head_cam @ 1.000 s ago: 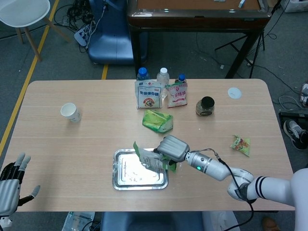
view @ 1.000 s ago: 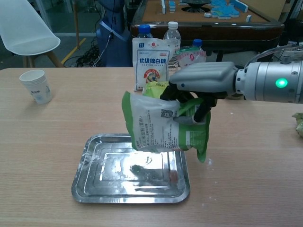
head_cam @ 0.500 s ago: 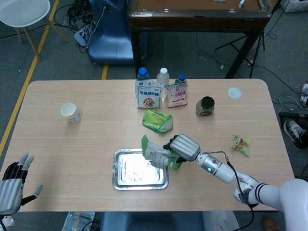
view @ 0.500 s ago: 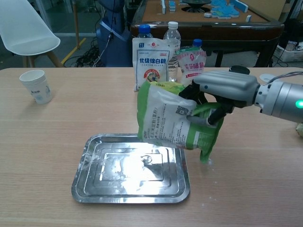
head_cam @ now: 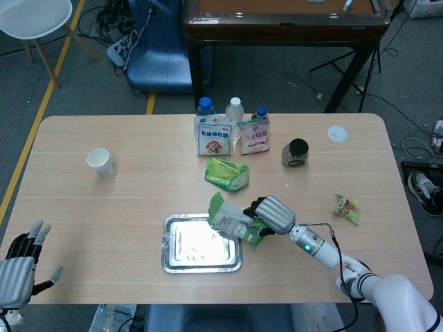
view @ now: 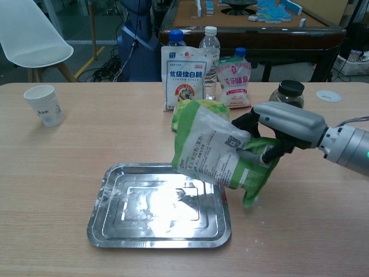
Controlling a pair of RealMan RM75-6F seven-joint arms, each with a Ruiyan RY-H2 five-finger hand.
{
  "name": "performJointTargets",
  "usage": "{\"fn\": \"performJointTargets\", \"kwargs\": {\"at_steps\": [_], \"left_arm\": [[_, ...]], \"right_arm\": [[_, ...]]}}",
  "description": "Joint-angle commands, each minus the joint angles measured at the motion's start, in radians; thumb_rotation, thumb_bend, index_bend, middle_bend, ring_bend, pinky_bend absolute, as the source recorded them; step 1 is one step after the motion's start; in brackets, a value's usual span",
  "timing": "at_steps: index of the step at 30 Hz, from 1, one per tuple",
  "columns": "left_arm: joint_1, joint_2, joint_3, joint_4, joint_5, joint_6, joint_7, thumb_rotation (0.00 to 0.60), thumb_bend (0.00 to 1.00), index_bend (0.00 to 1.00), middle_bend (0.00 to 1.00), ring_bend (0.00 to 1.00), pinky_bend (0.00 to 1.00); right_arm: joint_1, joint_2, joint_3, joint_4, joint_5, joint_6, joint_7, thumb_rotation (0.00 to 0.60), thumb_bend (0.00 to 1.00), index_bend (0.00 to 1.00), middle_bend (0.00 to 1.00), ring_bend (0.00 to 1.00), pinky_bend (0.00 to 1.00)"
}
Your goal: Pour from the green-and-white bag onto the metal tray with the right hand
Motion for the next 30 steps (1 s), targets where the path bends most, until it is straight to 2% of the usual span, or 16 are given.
{"fn": "performJointTargets", "kwargs": {"at_steps": [1, 10, 13, 15, 18, 23, 30], "left_arm": [[-0.001, 0.0, 0.0, -0.001, 0.001, -0.001, 0.001, 0.6, 0.23, 0.02, 0.0, 0.08, 0.06], [-0.004, -0.001, 0.002, -0.004, 0.0, -0.009, 0.005, 0.6, 0.23, 0.02, 0.0, 0.08, 0.06], [-0.006, -0.002, 0.002, -0.006, 0.001, -0.011, 0.008, 0.6, 0.23, 0.02, 0.0, 0.08, 0.06], [-0.007, -0.001, 0.002, -0.008, 0.001, -0.012, 0.01, 0.6, 0.23, 0.02, 0.0, 0.08, 0.06], [-0.007, -0.001, 0.002, -0.009, 0.0, -0.011, 0.013, 0.6, 0.23, 0.02, 0.0, 0.08, 0.06], [-0.009, -0.002, 0.002, -0.011, -0.002, -0.015, 0.016, 0.6, 0.23, 0.02, 0.0, 0.08, 0.06], [-0.009, 0.001, 0.002, -0.018, 0.0, -0.013, 0.023, 0.6, 0.23, 0.02, 0.0, 0.08, 0.06]], "right_arm": [[-0.022, -0.053, -0.012, 0.081, -0.002, 0.027, 0.058, 0.6, 0.6, 0.79, 0.66, 0.55, 0.55], [-0.037, -0.099, -0.035, 0.177, -0.006, 0.027, 0.123, 0.6, 0.47, 0.79, 0.64, 0.51, 0.51], [-0.036, -0.101, -0.041, 0.184, -0.006, 0.015, 0.142, 0.6, 0.29, 0.77, 0.6, 0.47, 0.47], [-0.036, -0.1, -0.045, 0.184, -0.005, 0.007, 0.153, 0.6, 0.13, 0.73, 0.56, 0.43, 0.43], [-0.036, -0.093, -0.051, 0.177, -0.004, -0.003, 0.166, 0.6, 0.01, 0.68, 0.52, 0.39, 0.39], [-0.038, -0.076, -0.059, 0.152, -0.001, -0.015, 0.189, 0.6, 0.0, 0.62, 0.47, 0.34, 0.35], [-0.029, -0.054, -0.043, 0.097, 0.007, 0.012, 0.219, 0.6, 0.0, 0.61, 0.45, 0.34, 0.34]]}}
